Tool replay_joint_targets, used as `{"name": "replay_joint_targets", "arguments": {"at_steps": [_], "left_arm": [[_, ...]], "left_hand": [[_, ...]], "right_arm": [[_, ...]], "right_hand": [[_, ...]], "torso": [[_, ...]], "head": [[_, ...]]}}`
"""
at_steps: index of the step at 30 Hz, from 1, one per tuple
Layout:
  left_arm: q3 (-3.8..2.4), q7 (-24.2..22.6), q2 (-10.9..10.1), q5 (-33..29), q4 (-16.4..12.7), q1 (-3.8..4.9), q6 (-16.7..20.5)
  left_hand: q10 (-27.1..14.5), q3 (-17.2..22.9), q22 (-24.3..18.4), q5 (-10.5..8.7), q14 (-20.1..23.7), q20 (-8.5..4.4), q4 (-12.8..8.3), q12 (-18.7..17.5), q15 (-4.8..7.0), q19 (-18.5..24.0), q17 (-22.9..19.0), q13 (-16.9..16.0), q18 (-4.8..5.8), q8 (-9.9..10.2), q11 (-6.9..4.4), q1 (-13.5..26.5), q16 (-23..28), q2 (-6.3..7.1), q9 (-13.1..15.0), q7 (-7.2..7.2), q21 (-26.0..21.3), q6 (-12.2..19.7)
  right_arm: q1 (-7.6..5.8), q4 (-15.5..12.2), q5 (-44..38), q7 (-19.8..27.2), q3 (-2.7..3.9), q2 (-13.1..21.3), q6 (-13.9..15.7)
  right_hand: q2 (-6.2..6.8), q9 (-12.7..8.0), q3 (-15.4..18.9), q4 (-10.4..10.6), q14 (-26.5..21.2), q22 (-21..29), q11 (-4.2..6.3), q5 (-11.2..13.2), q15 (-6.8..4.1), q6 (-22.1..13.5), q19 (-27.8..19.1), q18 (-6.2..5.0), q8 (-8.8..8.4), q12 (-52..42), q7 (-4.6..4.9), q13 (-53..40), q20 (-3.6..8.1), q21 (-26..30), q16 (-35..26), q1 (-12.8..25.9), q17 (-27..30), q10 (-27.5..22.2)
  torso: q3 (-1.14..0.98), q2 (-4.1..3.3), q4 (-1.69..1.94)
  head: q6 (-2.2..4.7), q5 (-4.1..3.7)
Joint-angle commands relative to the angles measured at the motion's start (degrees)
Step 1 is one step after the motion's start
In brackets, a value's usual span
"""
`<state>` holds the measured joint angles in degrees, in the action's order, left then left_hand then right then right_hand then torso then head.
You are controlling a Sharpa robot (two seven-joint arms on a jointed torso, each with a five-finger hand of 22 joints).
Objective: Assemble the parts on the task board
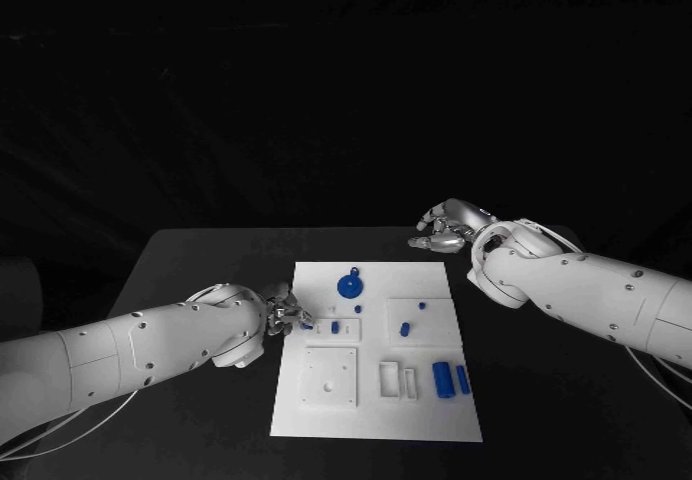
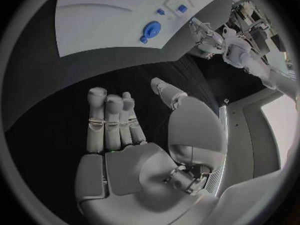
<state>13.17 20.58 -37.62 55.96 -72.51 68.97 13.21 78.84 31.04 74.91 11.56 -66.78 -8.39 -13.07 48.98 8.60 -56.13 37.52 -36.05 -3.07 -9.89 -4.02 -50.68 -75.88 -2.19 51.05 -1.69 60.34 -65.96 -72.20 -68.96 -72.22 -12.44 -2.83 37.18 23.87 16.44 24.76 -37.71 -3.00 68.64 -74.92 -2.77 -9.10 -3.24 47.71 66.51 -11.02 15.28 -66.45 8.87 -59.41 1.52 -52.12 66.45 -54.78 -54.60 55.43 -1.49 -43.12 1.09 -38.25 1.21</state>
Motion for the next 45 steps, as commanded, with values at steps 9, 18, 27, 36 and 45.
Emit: {"name": "replay_joint_targets", "arguments": {"at_steps": [9, 18, 27, 36, 45], "left_arm": [[-0.09, -1.29, 1.73, 3.46, 1.52, -1.07, 2.56], [-0.13, -1.17, 2.52, 4.36, 2.49, -1.09, 1.33], [-0.14, -1.15, 3.55, 4.72, 3.79, -1.61, 0.35], [-0.14, -1.05, 4.46, 6.13, 4.58, -2.03, -0.08], [-0.14, -1.28, 4.92, 7.12, 5.42, -2.51, -0.43]], "left_hand": [[2.49, 0.20, 1.09, 0.26, -2.23, -6.48, 0.18, 0.40, 2.67, -0.24, 0.12, -0.14, -0.61, -10.43, -2.09, -0.27, -0.29, -0.22, 7.74, 1.76, 0.23, -1.89], [2.45, 0.21, 1.09, 0.22, -2.21, -6.50, 0.21, 0.43, 2.70, -0.24, 0.15, -0.16, -0.63, -10.47, -2.09, -0.24, -0.29, -0.15, 7.78, 1.76, 0.24, -1.84], [2.42, 0.25, 1.08, 0.23, -2.19, -6.52, 0.21, 0.48, 2.73, -0.24, 0.17, -0.19, -0.64, -10.52, -2.09, -0.26, -0.29, -0.13, 7.82, 1.77, 0.26, -1.80], [2.42, 0.24, 1.08, 0.06, -2.16, -6.54, 0.26, 0.60, 2.76, -0.23, 0.23, -0.25, -0.66, -10.68, -2.09, -0.20, -0.32, -0.01, 7.93, 1.79, 0.29, -1.83], [2.45, 0.32, 1.08, 0.12, -2.18, -6.58, 0.24, 0.77, 2.81, -0.24, 0.32, -0.34, -0.69, -10.86, -2.13, -0.27, -0.40, 0.00, 8.05, 1.83, 0.34, -1.87]], "right_arm": [[0.04, 0.05, -0.10, 0.53, 0.02, -0.09, -0.79], [0.04, 0.04, 0.13, 0.80, 0.02, -0.03, -1.19], [0.05, 0.13, 0.13, 0.83, 0.02, -0.19, -1.22], [0.05, 0.09, 0.13, 0.83, 0.02, -0.17, -1.24], [0.05, -0.01, 0.13, 0.82, 0.02, -0.12, -1.25]], "right_hand": [[-0.53, -0.06, 0.08, 0.22, -0.12, -1.04, 0.00, -0.64, -0.30, -0.01, 0.03, -3.98, 0.17, -0.39, 0.38, 0.16, 0.53, 0.40, 0.39, 0.22, 0.11, -0.57], [-0.59, -0.07, 0.02, 0.23, -0.13, -1.04, 0.00, -0.82, -0.30, -0.03, 0.03, -3.98, 0.17, -0.42, 0.38, 0.20, 0.53, 0.42, 0.38, 0.19, 0.13, -0.59], [-0.62, -0.08, 0.00, 0.23, -0.14, -1.04, 0.00, -0.87, -0.30, -0.05, 0.03, -3.98, 0.17, -0.43, 0.38, 0.23, 0.53, 0.42, 0.38, 0.18, 0.13, -0.60], [-0.63, -0.09, -0.02, 0.24, -0.14, -1.04, 0.00, -0.90, -0.29, -0.06, 0.03, -3.98, 0.17, -0.45, 0.39, 0.26, 0.53, 0.43, 0.38, 0.18, 0.14, -0.61], [-0.64, -0.09, -0.04, 0.24, -0.14, -1.05, -0.01, -0.93, -0.29, -0.06, 0.03, -3.98, 0.17, -0.47, 0.39, 0.28, 0.53, 0.43, 0.38, 0.16, 0.15, -0.62]], "torso": [[0.01, -0.06, -0.06], [-0.05, 0.02, 0.01], [-0.03, -0.03, -0.07], [-0.07, 0.01, 0.01], [-0.08, 0.01, -0.05]], "head": [[-0.05, -0.39], [-0.09, -0.44], [-0.22, -0.58], [-0.34, -0.68], [-0.45, -0.70]]}}
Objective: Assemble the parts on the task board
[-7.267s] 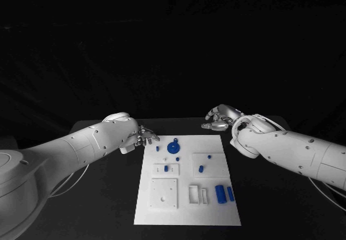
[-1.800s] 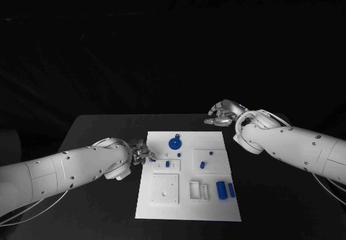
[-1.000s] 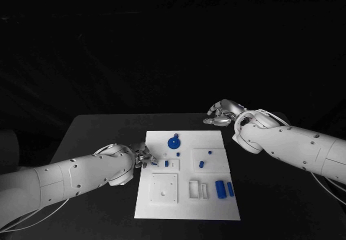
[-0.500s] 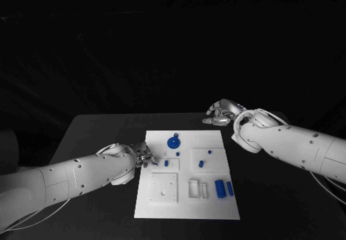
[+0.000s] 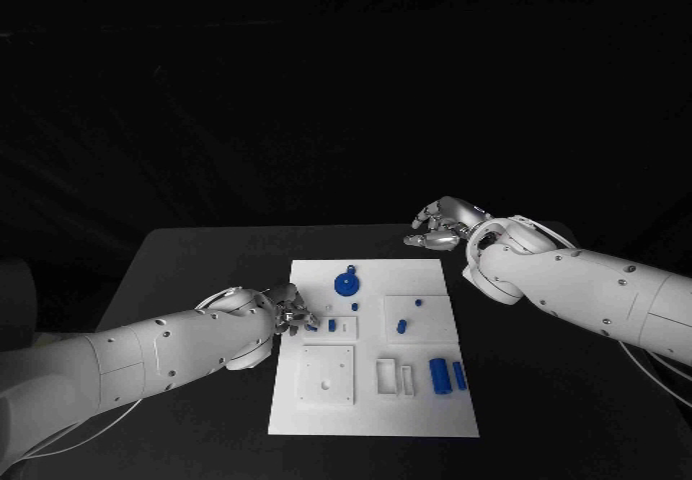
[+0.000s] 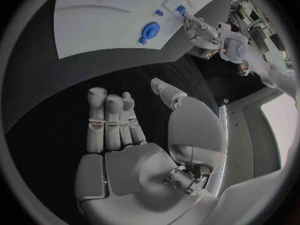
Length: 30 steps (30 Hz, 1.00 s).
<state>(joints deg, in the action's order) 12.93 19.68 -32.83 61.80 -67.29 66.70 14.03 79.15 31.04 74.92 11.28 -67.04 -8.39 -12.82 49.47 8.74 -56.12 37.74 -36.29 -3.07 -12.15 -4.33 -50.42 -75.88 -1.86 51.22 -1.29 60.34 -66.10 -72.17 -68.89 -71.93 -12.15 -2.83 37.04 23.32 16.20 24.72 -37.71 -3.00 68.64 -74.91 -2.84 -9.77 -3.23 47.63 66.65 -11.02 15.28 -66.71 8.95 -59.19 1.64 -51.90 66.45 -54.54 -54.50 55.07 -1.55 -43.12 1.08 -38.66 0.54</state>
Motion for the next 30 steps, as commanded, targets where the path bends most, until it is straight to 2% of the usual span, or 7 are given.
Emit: {"name": "replay_joint_targets", "arguments": {"at_steps": [1, 13, 20, 24, 30], "left_arm": [[0.10, -0.34, 0.13, 1.29, 0.22, -0.24, -1.38], [0.10, 0.14, 0.23, 2.10, 0.30, -0.26, -4.63], [0.10, 0.28, 0.14, 2.34, 0.48, -0.26, -5.73], [0.10, 0.28, 0.20, 2.34, 0.47, -0.26, -5.54], [0.09, 0.44, 0.48, 2.34, 0.56, -0.25, -5.06]], "left_hand": [[2.15, 0.33, 1.06, 0.42, -1.92, -6.59, -0.01, 0.29, 2.68, -0.25, 0.10, -0.11, -0.69, -8.61, -1.82, -0.53, -0.41, -0.33, 7.89, 1.43, 0.35, -1.73], [2.05, 0.46, 1.07, 0.62, -1.84, -6.63, -0.32, 0.44, 2.69, -0.19, 0.20, -0.18, -0.72, -8.77, -1.83, -0.77, -0.44, -0.20, 8.01, 1.45, 0.41, -1.59], [1.91, 0.78, 1.09, 1.44, -1.76, -6.66, -1.51, 0.68, 2.63, -0.08, 0.40, -0.28, -0.72, -9.07, -1.87, -1.67, -0.52, 0.31, 8.18, 1.48, 0.59, -1.45], [1.86, 0.88, 1.08, 1.34, -1.76, -6.66, -2.02, 0.73, 2.58, -0.07, 0.46, -0.29, -0.71, -9.11, -1.88, -2.12, -0.54, 0.68, 8.17, 1.48, 0.68, -1.42], [1.82, 0.82, 1.03, 1.06, -1.75, -6.61, -1.71, 0.73, 2.54, -0.11, 0.48, -0.27, -0.65, -9.09, -1.84, -1.92, -0.51, 0.53, 8.13, 1.44, 0.70, -1.37]], "right_arm": [[0.02, -0.07, -0.16, 0.54, 0.02, 0.01, -0.70], [0.04, -0.06, -0.16, 0.53, 0.02, 0.05, -0.74], [0.09, -0.04, -0.16, 0.54, 0.02, 0.05, -0.76], [0.11, -0.03, -0.16, 0.54, 0.02, 0.07, -0.75], [0.14, -0.01, -0.15, 0.57, 0.02, 0.01, -0.85]], "right_hand": [[-0.41, -0.05, -0.04, 0.24, -0.14, -1.06, 0.06, -0.27, -0.29, 0.02, -0.11, -3.98, 0.17, -0.21, 0.31, 0.06, 0.41, 0.22, 0.38, -0.07, 0.05, -0.26], [-0.41, -0.06, -0.05, 0.24, -0.14, -1.07, 0.06, -0.29, -0.29, 0.02, -0.11, -3.98, 0.18, -0.23, 0.31, 0.09, 0.41, 0.22, 0.39, -0.07, 0.06, -0.26], [-0.41, -0.06, -0.06, 0.24, -0.14, -1.07, 0.06, -0.31, -0.29, 0.02, -0.11, -3.98, 0.18, -0.25, 0.31, 0.11, 0.40, 0.22, 0.39, -0.07, 0.06, -0.27], [-0.40, -0.06, -0.06, 0.24, -0.14, -1.07, 0.06, -0.31, -0.29, 0.02, -0.11, -3.98, 0.18, -0.25, 0.31, 0.12, 0.40, 0.22, 0.39, -0.07, 0.07, -0.27], [-0.41, -0.06, -0.06, 0.25, -0.15, -1.07, 0.06, -0.32, -0.29, 0.02, -0.11, -3.98, 0.19, -0.26, 0.31, 0.13, 0.40, 0.23, 0.39, -0.06, 0.07, -0.28]], "torso": [[-0.01, 0.02, -0.02], [0.01, 0.00, -0.02], [0.02, 0.01, 0.00], [0.05, 0.02, 0.03], [0.04, 0.01, 0.03]], "head": [[-0.09, -0.10], [-0.30, -0.10], [-0.32, -0.21], [-0.36, -0.31], [-0.30, -0.29]]}}
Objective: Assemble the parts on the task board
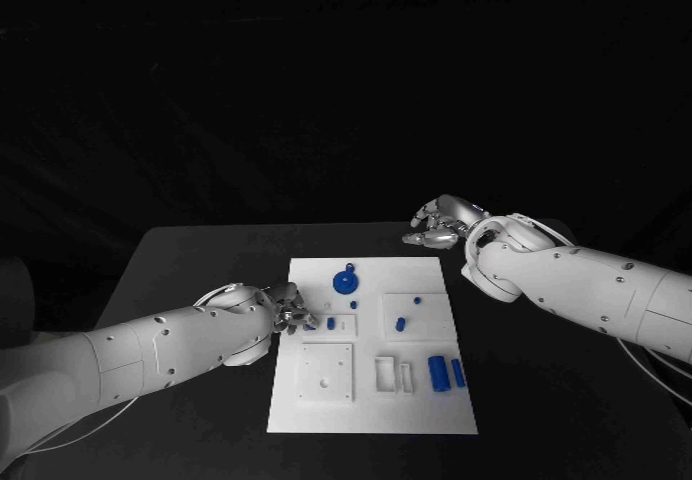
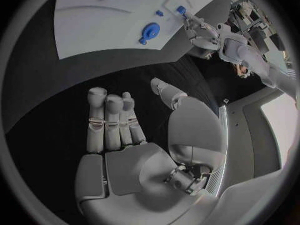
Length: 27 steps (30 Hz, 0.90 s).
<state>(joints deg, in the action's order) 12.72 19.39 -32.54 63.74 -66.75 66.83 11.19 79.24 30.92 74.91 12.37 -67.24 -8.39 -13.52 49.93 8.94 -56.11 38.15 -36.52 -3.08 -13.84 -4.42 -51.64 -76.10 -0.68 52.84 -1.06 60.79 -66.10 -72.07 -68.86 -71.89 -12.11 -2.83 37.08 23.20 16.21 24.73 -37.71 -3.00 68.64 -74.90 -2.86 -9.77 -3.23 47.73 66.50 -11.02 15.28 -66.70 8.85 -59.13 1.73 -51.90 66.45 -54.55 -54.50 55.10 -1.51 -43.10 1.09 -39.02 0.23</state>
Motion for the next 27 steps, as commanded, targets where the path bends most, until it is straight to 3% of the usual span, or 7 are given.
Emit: {"name": "replay_joint_targets", "arguments": {"at_steps": [1, 11, 19, 27], "left_arm": [[0.30, 0.73, 0.24, 0.36, 0.09, -0.38, -2.17], [0.29, 0.85, 0.67, 0.24, 0.80, -0.36, -2.25], [0.28, 2.05, 1.51, 0.74, 1.44, -0.33, -5.84], [0.29, 2.29, 2.02, 1.79, 1.80, -0.32, -7.32]], "left_hand": [[1.72, 0.94, 1.04, -0.11, -1.55, -6.61, -0.93, 0.28, 2.34, -0.12, 0.07, -0.03, -0.63, -7.41, -1.74, -0.65, -0.27, -0.70, 6.50, 1.20, 0.25, -1.36], [1.80, 0.56, 0.97, -1.38, -1.64, -6.61, 0.58, 0.54, 2.35, -0.14, 0.24, -0.06, -0.61, -7.75, -1.69, 0.47, -0.31, -0.81, 6.56, 1.23, 0.28, -1.59], [2.01, 0.42, 1.01, -1.67, -1.82, -6.66, 0.98, 0.93, 2.41, -0.18, 0.42, -0.22, -0.65, -8.08, -1.75, 0.75, -0.54, -0.51, 6.69, 1.34, 0.40, -1.86], [1.99, 0.53, 1.05, -1.64, -1.83, -6.71, 0.95, 1.05, 2.45, -0.20, 0.49, -0.27, -0.70, -8.15, -1.78, 0.59, -0.61, -0.72, 6.73, 1.37, 0.50, -1.82]], "right_arm": [[0.04, -0.03, -0.19, 0.53, 0.03, -0.01, -0.73], [0.04, 0.02, -0.19, 0.50, 0.03, -0.11, -0.74], [0.04, 0.04, -0.19, 0.54, 0.03, -0.22, -0.77], [0.06, 0.14, -0.18, 0.55, 0.03, -0.36, -0.81]], "right_hand": [[-0.41, -0.07, -0.06, 0.25, -0.15, -1.07, 0.08, -0.33, -0.29, -0.08, 0.05, -3.98, 0.19, -0.27, 0.41, 0.08, 0.31, 0.23, 0.39, -0.06, 0.07, -0.32], [-0.41, -0.08, -0.05, 0.27, -0.15, -1.08, 0.08, -0.33, -0.29, -0.07, 0.04, -3.98, 0.19, -0.29, 0.41, 0.10, 0.31, 0.23, 0.39, -0.03, 0.08, -0.32], [-0.41, -0.08, -0.05, 0.28, -0.15, -1.08, 0.08, -0.34, -0.28, -0.07, 0.05, -3.98, 0.20, -0.30, 0.42, 0.12, 0.30, 0.23, 0.40, -0.01, 0.08, -0.33], [-0.43, -0.08, -0.05, 0.30, -0.15, -1.08, 0.08, -0.36, -0.28, -0.07, 0.05, -3.98, 0.20, -0.32, 0.42, 0.14, 0.30, 0.24, 0.40, 0.00, 0.09, -0.33]], "torso": [[-0.01, -0.01, 0.02], [-0.04, -0.01, 0.02], [-0.07, -0.06, -0.05], [-0.12, -0.03, -0.03]], "head": [[0.06, 0.02], [-0.07, 0.02], [0.20, -0.13], [-0.04, -0.02]]}}
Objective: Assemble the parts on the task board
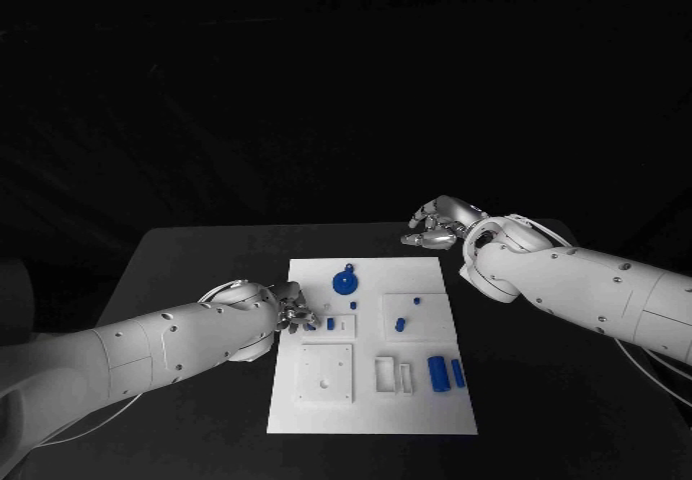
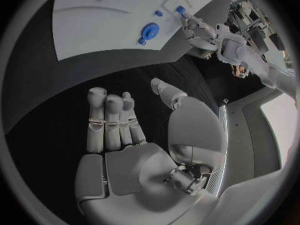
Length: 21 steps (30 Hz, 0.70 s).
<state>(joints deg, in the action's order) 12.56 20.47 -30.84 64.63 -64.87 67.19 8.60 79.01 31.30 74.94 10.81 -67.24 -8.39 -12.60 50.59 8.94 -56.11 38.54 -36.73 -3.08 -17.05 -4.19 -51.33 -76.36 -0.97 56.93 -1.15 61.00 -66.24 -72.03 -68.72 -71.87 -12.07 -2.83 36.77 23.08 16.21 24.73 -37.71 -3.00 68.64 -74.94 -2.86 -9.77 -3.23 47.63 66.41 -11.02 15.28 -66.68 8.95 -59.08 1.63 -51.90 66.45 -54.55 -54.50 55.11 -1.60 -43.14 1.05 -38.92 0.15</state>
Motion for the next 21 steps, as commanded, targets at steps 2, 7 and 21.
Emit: {"name": "replay_joint_targets", "arguments": {"at_steps": [2, 7, 21], "left_arm": [[0.46, 1.24, 0.41, 0.91, 0.08, -0.68, -4.76], [0.46, 1.26, 0.75, 1.06, 0.56, -0.69, -3.96], [0.45, 0.91, 1.02, 0.75, 0.74, -0.69, -2.24]], "left_hand": [[2.22, 0.18, 1.03, -0.06, -1.83, -6.72, -0.01, 0.43, 2.46, -0.20, 0.12, -0.08, -0.71, -4.96, -2.03, 0.22, -0.38, -0.47, 2.65, 1.46, 0.31, -1.69], [2.21, 0.19, 1.04, -0.04, -1.83, -6.73, -0.07, 0.47, 2.47, -0.20, 0.15, -0.09, -0.72, -4.99, -2.04, 0.16, -0.41, -0.47, 2.66, 1.47, 0.34, -1.68], [2.01, -0.71, 0.98, -0.56, -1.70, -6.73, 1.60, 0.72, 2.57, -0.14, 0.27, -0.11, -0.71, -5.03, -1.94, 2.24, -0.41, 1.62, 2.63, 1.37, 0.44, -1.27]], "right_arm": [[0.03, -0.01, -0.20, 0.51, 0.03, -0.05, -0.69], [0.03, -0.07, -0.19, 0.50, 0.03, -0.02, -0.70], [0.03, -0.08, -0.19, 0.48, 0.03, 0.00, -0.68]], "right_hand": [[-0.44, -0.09, -0.05, 0.30, -0.15, -1.05, 0.08, -0.37, -0.29, 0.02, 0.14, -3.98, 0.20, -0.35, 0.32, 0.10, 0.40, 0.24, 0.40, 0.01, 0.09, -0.34], [-0.43, -0.09, -0.05, 0.30, -0.15, -1.05, 0.08, -0.38, -0.29, 0.02, 0.14, -3.98, 0.20, -0.36, 0.32, 0.11, 0.40, 0.24, 0.40, 0.01, 0.09, -0.35], [-0.43, -0.10, -0.05, 0.29, -0.16, -1.05, 0.08, -0.39, -0.29, 0.01, 0.14, -3.98, 0.20, -0.37, 0.32, 0.13, 0.40, 0.24, 0.40, 0.01, 0.10, -0.36]], "torso": [[-0.02, 0.02, -0.03], [0.01, -0.03, 0.02], [0.08, 0.03, 0.07]], "head": [[-0.13, 0.07], [-0.10, -0.01], [-0.22, -0.09]]}}
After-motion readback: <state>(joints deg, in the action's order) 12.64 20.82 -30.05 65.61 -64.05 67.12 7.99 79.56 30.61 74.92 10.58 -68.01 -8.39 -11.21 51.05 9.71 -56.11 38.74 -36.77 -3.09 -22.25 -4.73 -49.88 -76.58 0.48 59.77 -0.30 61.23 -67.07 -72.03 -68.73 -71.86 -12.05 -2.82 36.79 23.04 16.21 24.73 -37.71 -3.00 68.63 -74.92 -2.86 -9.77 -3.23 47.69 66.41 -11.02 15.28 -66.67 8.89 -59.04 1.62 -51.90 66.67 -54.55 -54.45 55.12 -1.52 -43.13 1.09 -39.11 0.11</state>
